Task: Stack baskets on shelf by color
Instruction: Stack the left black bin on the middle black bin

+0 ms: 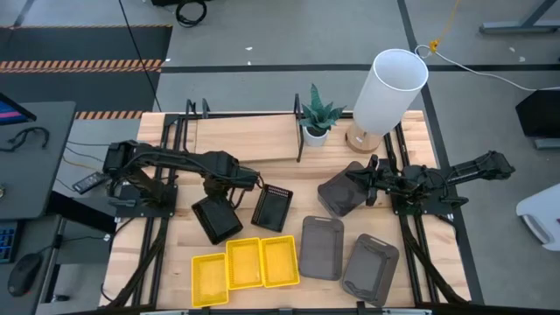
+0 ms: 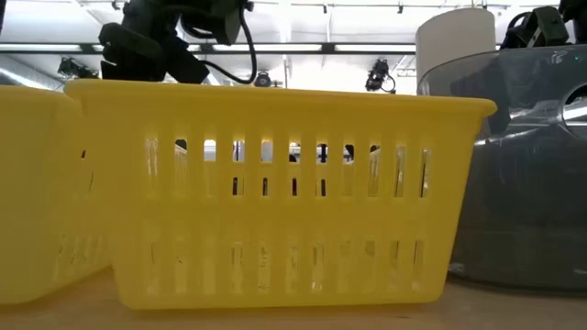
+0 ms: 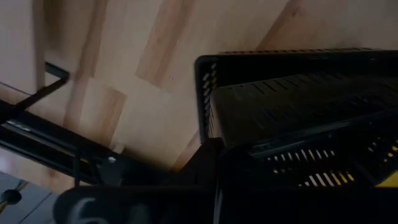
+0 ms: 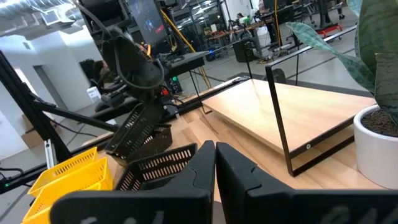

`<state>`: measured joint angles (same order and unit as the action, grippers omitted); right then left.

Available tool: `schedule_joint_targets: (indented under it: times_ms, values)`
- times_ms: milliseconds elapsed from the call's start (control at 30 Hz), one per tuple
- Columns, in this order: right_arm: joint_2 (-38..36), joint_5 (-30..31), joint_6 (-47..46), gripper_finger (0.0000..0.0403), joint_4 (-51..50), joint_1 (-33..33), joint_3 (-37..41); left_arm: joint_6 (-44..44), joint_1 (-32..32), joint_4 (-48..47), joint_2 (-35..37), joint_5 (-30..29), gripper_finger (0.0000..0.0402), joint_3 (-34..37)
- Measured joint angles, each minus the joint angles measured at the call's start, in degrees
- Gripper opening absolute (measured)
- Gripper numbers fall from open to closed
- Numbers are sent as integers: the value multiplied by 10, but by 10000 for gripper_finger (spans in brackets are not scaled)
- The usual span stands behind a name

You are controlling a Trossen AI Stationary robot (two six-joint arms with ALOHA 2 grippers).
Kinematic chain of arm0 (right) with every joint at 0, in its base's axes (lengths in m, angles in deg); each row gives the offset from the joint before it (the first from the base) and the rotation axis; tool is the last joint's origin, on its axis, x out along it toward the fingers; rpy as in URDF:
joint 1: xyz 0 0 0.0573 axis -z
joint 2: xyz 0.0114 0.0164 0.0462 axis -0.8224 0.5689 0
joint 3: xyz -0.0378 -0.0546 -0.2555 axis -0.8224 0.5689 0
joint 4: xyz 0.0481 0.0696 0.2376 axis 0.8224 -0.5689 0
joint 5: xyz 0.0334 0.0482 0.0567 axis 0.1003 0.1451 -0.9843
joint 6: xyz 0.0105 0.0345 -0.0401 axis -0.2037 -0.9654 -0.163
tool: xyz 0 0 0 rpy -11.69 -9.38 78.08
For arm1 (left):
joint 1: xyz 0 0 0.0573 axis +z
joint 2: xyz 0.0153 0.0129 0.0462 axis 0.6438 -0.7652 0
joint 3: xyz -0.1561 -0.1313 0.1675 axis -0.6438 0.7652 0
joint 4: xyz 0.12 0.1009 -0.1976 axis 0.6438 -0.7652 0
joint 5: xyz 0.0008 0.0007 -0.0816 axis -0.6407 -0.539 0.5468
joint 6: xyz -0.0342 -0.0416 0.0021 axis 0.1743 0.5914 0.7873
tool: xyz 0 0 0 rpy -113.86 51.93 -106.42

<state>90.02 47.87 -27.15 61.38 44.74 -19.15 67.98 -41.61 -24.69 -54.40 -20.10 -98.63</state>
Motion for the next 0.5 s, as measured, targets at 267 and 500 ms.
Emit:
schedule_joint_targets:
  times_ms: [267, 500]
  values:
    - [0, 0, 0, 19, 0, 0, 0, -1, 0, 6, -12, 20, 13, 0]
    - [0, 0, 0, 19, 0, 0, 0, -27, 0, -3, -12, 19, 34, 0]
